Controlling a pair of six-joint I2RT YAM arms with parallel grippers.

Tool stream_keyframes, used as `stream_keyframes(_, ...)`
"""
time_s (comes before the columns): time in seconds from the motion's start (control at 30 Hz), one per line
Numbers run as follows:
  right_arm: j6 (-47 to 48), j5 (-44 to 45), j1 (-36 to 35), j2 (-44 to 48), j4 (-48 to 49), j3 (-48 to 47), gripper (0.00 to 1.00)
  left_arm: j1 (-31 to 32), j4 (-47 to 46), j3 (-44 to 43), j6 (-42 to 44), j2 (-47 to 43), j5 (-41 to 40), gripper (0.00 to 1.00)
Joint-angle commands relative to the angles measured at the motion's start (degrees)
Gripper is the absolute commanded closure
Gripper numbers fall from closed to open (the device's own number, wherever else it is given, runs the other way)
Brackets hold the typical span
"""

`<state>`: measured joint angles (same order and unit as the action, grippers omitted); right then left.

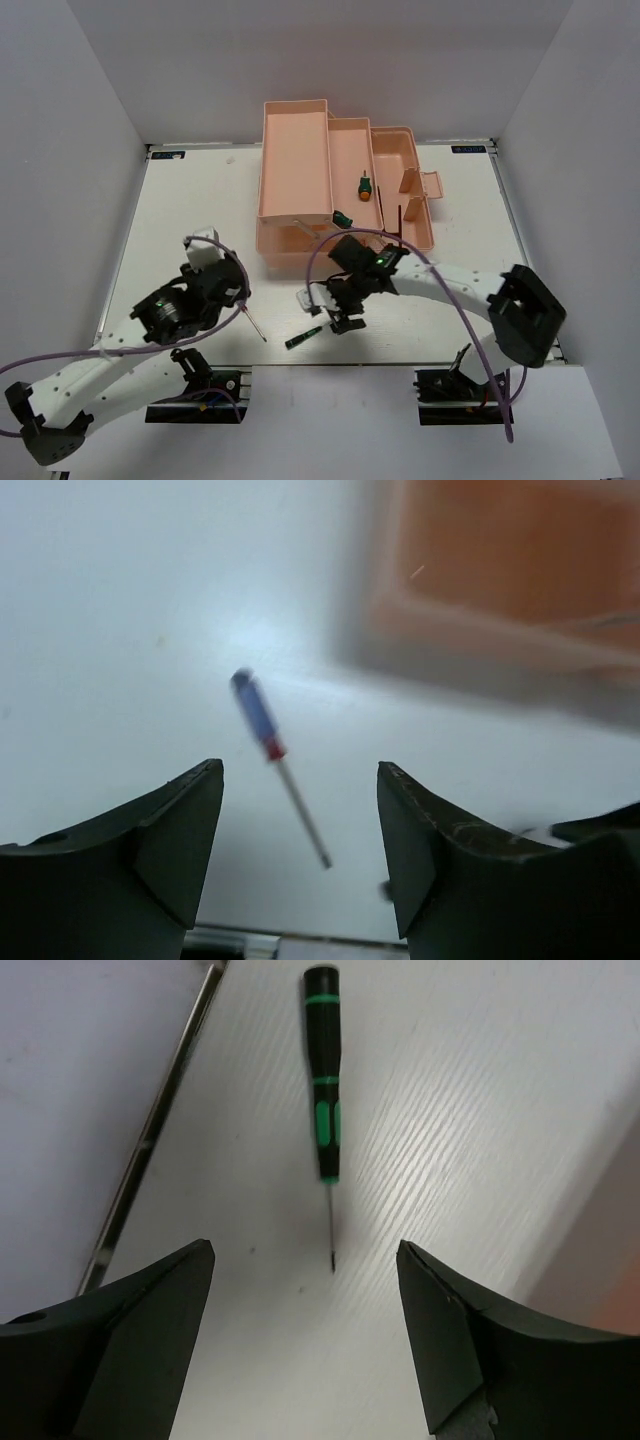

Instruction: Sort the tools into containers

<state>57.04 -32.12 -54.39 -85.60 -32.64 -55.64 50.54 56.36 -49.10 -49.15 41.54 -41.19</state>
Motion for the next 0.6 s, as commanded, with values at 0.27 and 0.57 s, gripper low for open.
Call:
stream_keyframes(0.27,-7.55,11.64,-11.79,-15.02,6.89,-9.32,0.25,-0.01,5.87,11.4,-18.35,-1.2,4.19,0.26)
stream_keyframes(0.57,-10.37,13.66,-14.6,-20.13,9.18,-8.61,0.63,-0.01,6.4,14.38,-24.24,-4.18,4.19,0.26)
